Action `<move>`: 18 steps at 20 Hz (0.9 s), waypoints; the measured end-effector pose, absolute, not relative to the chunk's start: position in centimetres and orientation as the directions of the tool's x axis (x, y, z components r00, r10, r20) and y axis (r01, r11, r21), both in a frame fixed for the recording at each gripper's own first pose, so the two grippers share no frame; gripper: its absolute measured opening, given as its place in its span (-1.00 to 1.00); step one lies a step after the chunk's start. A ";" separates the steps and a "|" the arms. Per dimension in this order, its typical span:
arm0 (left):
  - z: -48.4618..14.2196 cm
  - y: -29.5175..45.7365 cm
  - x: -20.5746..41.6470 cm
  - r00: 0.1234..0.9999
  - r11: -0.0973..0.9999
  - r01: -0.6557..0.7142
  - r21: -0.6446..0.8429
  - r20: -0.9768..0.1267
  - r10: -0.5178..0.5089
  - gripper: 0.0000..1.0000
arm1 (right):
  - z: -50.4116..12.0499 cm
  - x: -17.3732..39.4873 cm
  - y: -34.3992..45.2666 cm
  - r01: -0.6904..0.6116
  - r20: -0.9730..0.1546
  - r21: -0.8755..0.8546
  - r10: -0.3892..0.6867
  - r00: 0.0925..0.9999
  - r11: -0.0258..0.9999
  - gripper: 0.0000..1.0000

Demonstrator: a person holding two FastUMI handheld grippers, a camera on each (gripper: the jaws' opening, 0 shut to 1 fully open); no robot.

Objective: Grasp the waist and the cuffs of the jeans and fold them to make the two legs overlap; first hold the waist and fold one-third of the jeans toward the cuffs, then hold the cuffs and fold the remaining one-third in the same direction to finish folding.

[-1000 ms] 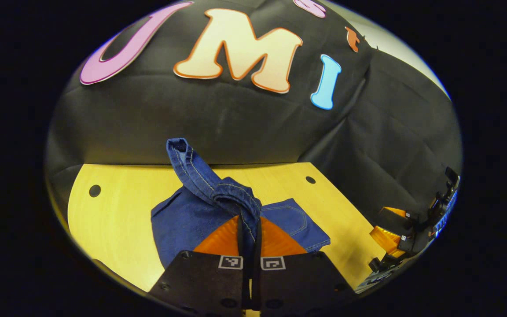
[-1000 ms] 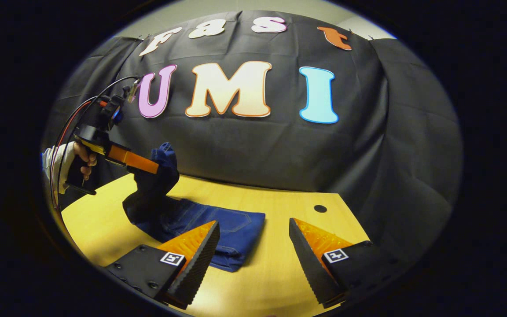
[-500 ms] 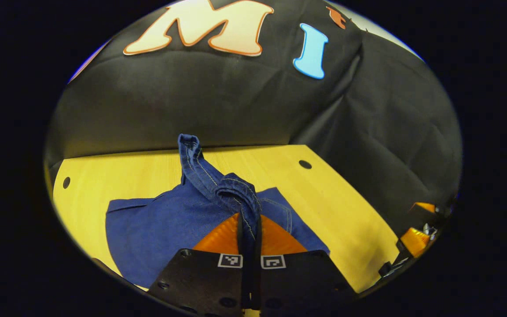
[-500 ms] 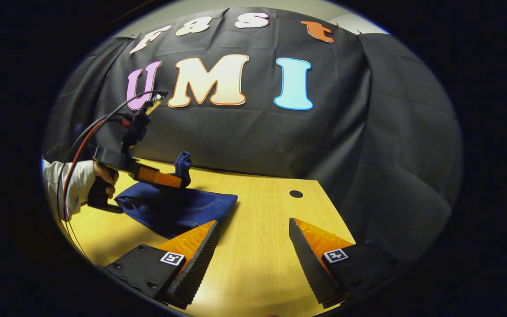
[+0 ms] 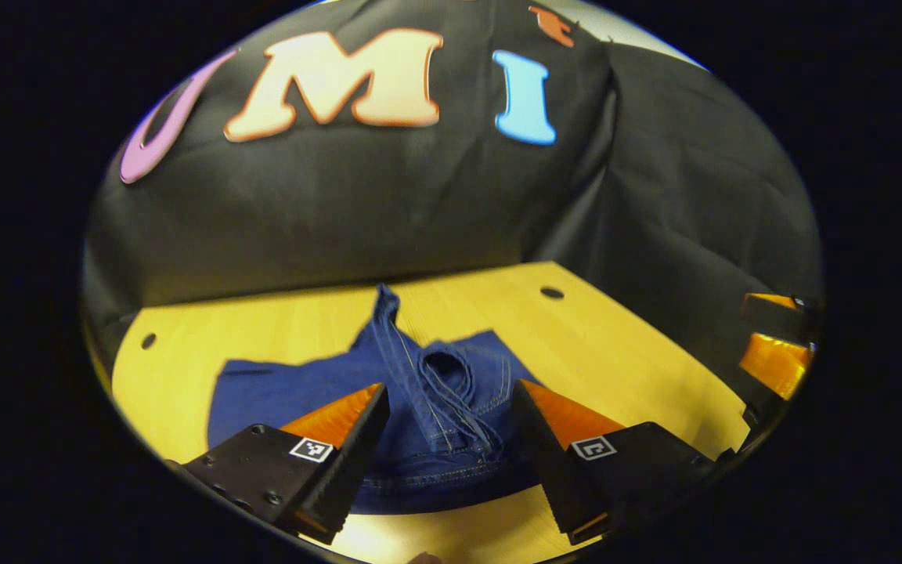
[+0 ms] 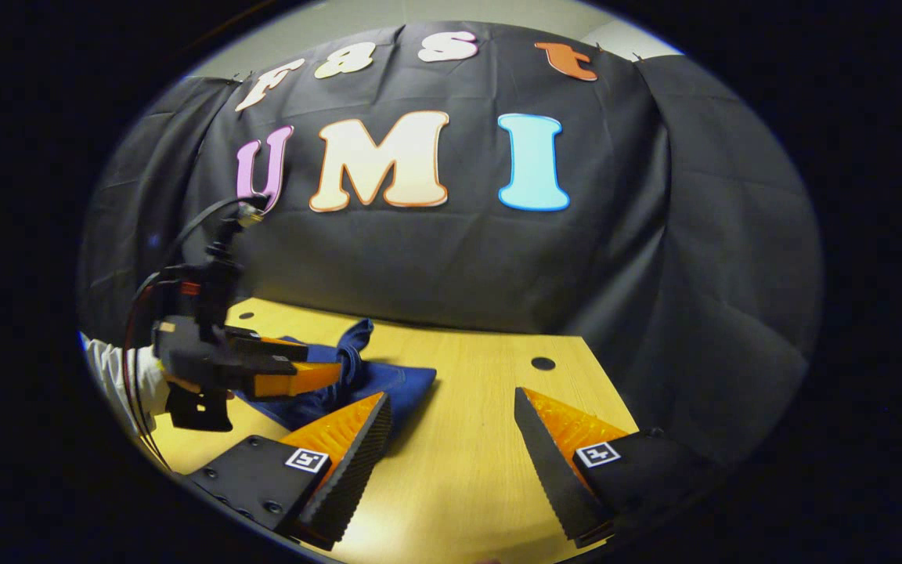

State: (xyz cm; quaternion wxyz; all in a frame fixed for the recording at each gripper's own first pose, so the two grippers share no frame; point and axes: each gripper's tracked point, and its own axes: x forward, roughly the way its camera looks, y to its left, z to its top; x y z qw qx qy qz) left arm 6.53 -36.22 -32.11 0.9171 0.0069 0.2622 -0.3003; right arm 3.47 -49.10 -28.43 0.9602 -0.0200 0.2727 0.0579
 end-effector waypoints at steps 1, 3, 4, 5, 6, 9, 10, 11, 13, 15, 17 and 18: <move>-29.0 -35.0 6.7 0.732 0.832 0.540 -0.127 -0.417 -0.539 0.87 | -27.0 3.9 -47.9 -0.120 -0.499 0.005 0.107 0.860 0.993 0.97; -24.0 -31.5 6.5 0.808 0.862 0.502 -0.069 -0.319 -0.496 0.86 | -23.7 4.6 -44.8 -0.126 -0.426 0.042 0.132 0.895 0.991 0.97; -22.3 -29.8 5.7 0.832 0.875 0.483 -0.040 -0.292 -0.473 0.86 | -21.7 4.7 -43.1 -0.130 -0.377 0.055 0.141 0.915 0.990 0.97; -20.6 -28.1 5.0 0.848 0.884 0.468 -0.016 -0.272 -0.454 0.86 | -19.7 4.7 -41.8 -0.135 -0.334 0.066 0.149 0.931 0.989 0.97; -19.3 -26.1 4.3 0.867 0.897 0.442 0.003 -0.258 -0.427 0.85 | -18.2 4.6 -40.8 -0.134 -0.300 0.075 0.150 0.942 0.988 0.96; -16.1 -21.0 2.3 0.918 0.929 0.365 0.058 -0.191 -0.348 0.87 | -13.7 4.2 -38.0 -0.108 -0.191 0.104 0.126 0.974 0.989 0.95; -15.0 -19.3 1.6 0.932 0.939 0.337 0.069 -0.168 -0.322 0.85 | -12.5 3.7 -37.2 -0.100 -0.166 0.112 0.118 0.979 0.989 0.95; -13.9 -18.1 1.0 0.939 0.944 0.322 0.069 -0.147 -0.310 0.87 | -11.5 3.2 -36.7 -0.093 -0.144 0.115 0.109 0.983 0.989 0.95; -12.7 -16.2 -0.3 0.947 0.952 0.302 0.053 -0.127 -0.294 0.87 | -10.5 2.1 -35.6 -0.084 -0.131 0.117 0.100 0.986 0.990 0.95; -11.7 -14.2 -1.2 0.955 0.959 0.281 0.040 -0.112 -0.275 0.89 | -9.5 0.8 -34.4 -0.093 -0.135 0.121 0.109 0.985 0.988 0.95; -10.8 -12.9 -1.9 0.957 0.960 0.277 0.038 -0.099 -0.272 0.85 | -7.8 -0.4 -33.5 -0.107 -0.102 0.102 0.118 0.988 0.989 0.96; -10.7 -12.4 -2.3 0.958 0.961 0.274 0.045 -0.097 -0.269 0.84 | -6.8 -0.9 -33.4 -0.108 -0.077 0.088 0.115 0.990 0.990 0.96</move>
